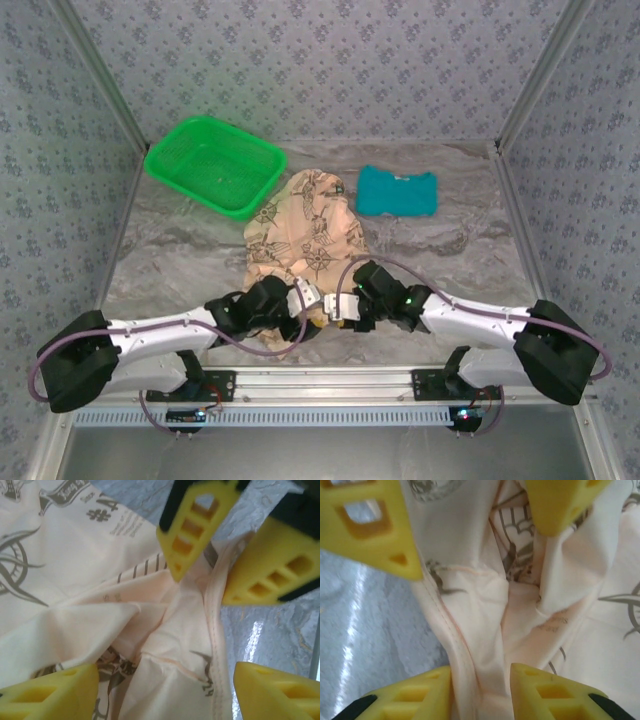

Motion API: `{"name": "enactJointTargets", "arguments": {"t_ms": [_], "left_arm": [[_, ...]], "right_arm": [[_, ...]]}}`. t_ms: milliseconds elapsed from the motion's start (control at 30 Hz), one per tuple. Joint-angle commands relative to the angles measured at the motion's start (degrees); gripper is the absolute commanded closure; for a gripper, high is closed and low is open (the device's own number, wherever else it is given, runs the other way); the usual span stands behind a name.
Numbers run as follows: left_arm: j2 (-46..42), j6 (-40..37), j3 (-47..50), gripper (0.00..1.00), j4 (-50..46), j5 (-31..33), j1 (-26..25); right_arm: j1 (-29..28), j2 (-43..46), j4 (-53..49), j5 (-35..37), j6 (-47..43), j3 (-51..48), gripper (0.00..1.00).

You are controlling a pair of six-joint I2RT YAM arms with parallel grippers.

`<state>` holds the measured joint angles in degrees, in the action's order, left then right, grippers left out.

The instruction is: Fold the inside-out t-shirt

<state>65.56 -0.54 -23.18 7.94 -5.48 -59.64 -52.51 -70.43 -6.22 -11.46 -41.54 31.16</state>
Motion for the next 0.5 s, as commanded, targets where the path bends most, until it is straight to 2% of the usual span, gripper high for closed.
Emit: {"name": "enactJointTargets", "arguments": {"t_ms": [0, 133, 167, 267, 400, 467], "left_arm": [[-1.3, 0.4, 1.8, 0.28, 5.1, -0.3, -0.2], [-2.5, -1.7, 2.7, 0.27, 4.4, -2.1, -0.2], [-2.8, -2.3, 2.8, 0.27, 3.9, -2.7, -0.2], [-3.5, -3.4, 2.7, 0.26, 2.1, -3.4, -0.2], [-4.1, -4.3, 2.6, 0.25, 2.5, -6.8, -0.2], [-4.5, -4.3, 2.7, 0.24, 3.2, -7.6, -0.3]], "right_arm": [[-1.8, -0.5, -5.6, 4.7, -4.5, 3.2, 0.63], [-4.5, -2.2, -8.4, 6.6, -4.8, 3.9, 0.61], [-5.1, -2.3, -8.4, 7.2, -4.3, 3.9, 0.63], [-6.1, -2.0, -3.7, 10.1, -2.5, 2.4, 0.84], [-5.5, 1.6, 6.5, 4.8, 3.4, -0.7, 0.95], [-4.9, 2.9, 9.8, 2.5, 6.4, -1.6, 0.96]]}}
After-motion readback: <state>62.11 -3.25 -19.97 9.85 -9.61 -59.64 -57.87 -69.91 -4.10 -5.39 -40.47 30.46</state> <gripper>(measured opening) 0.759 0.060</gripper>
